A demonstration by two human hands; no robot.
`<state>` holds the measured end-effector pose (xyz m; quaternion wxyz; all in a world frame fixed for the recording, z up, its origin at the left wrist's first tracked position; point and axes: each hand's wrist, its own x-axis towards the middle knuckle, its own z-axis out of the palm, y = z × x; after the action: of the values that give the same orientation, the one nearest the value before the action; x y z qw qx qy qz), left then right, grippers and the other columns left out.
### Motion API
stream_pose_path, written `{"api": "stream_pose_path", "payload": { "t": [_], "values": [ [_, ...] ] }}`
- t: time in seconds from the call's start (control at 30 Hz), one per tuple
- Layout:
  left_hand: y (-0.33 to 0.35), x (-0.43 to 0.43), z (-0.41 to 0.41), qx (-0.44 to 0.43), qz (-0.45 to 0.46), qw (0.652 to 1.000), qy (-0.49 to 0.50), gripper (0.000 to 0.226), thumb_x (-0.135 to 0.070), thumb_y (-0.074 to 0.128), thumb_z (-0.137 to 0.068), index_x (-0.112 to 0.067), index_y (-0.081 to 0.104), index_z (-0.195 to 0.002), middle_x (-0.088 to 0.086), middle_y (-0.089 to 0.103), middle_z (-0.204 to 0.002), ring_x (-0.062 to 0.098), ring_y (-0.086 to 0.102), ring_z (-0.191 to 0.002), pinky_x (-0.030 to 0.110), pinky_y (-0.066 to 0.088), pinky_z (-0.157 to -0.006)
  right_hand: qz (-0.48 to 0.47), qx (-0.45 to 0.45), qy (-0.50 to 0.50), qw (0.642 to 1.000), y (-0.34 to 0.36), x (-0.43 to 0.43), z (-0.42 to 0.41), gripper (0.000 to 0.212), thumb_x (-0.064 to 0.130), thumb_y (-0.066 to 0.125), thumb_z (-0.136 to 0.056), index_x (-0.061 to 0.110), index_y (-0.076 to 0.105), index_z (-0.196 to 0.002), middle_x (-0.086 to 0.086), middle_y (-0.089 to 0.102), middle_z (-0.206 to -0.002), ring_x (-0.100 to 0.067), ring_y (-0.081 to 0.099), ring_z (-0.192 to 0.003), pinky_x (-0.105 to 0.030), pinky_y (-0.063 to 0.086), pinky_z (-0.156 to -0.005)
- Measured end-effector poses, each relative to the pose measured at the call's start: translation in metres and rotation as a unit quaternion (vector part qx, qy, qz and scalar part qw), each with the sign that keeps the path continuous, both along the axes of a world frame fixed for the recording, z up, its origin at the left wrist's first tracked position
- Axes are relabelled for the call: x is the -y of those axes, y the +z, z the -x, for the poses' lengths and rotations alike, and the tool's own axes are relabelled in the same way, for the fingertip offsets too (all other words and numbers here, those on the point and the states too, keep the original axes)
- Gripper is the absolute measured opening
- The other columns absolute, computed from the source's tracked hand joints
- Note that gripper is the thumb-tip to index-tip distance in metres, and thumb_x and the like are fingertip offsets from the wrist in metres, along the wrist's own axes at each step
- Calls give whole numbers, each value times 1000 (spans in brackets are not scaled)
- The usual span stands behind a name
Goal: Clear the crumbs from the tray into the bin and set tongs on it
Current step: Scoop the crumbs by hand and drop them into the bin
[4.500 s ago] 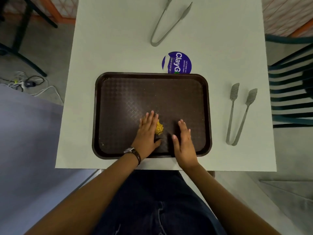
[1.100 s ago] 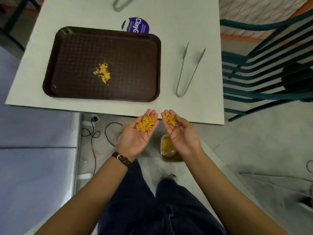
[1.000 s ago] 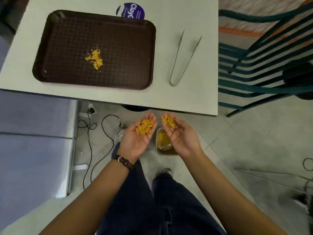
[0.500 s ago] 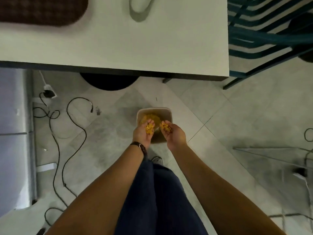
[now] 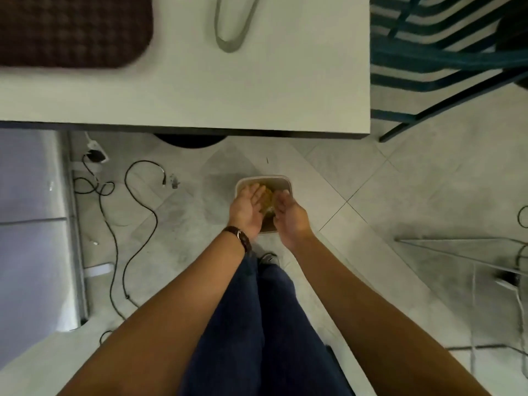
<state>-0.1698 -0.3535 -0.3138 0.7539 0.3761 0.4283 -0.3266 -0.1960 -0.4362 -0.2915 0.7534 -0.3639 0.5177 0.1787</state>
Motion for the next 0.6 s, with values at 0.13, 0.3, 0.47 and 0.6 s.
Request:
{"api": "stream_pose_path", "payload": {
  "t": [0.13, 0.3, 0.47, 0.6],
  "values": [
    [117, -35, 11, 48, 24, 998, 12, 47, -33, 22, -101, -8, 43, -133, 8, 49, -138, 23, 44, -129, 36, 30, -110, 13, 57, 60, 997, 123, -5, 19, 41, 21, 36, -100, 3, 44, -135, -9, 47, -141, -21, 39, -135, -27, 29, -103],
    [222, -78, 26, 130, 48, 990, 7, 44, -32, 24, -101, -9, 48, -129, 5, 61, -117, 17, 57, -108, 29, 42, -93, 34, 144, 137, 979, 216, -22, 33, 41, 28, 30, -101, 6, 46, -132, -11, 46, -142, -23, 41, -133, -37, 26, -115],
    [272, -125, 23, 205, 57, 976, 35, 42, -34, 27, -100, -13, 51, -126, 5, 59, -127, 18, 53, -119, 33, 37, -104, 37, 240, 194, 951, 270, -58, 9, 43, 29, 26, -102, 9, 43, -136, -7, 46, -142, -19, 40, -134, -37, 23, -117],
    [295, -167, -11, 251, 49, 964, 77, 42, -35, 26, -99, -14, 51, -126, 5, 56, -131, 19, 51, -123, 34, 34, -108, 31, 273, 217, 937, 290, -98, -29, 38, 33, 28, -101, 15, 50, -127, -5, 53, -136, -18, 47, -128, -33, 28, -113]
  ]
}}
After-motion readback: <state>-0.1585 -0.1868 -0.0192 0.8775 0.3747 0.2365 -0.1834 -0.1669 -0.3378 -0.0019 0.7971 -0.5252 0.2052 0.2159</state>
